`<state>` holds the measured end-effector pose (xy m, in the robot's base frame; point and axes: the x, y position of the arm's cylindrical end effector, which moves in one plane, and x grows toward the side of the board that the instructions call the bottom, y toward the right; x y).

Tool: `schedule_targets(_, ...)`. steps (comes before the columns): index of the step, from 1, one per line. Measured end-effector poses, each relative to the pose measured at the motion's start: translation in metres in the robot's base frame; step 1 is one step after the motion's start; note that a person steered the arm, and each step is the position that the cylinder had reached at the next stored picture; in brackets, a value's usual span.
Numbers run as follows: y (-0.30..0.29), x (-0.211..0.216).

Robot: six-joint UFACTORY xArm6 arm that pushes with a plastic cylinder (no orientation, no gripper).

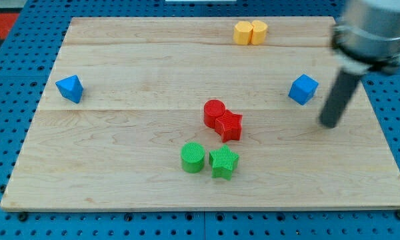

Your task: Slightly touch the blue cube

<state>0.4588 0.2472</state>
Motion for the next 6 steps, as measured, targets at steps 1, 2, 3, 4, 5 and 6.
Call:
schedule_targets(1, 0.044, -0.052)
schedule_targets(2, -0.05, -0.086)
schedule_targets(3, -0.154, -0.073)
schedule_targets(4, -0.081, -0.083)
schedule_targets(5, 0.002, -0.071)
schedule_targets(6, -0.057, -0.059)
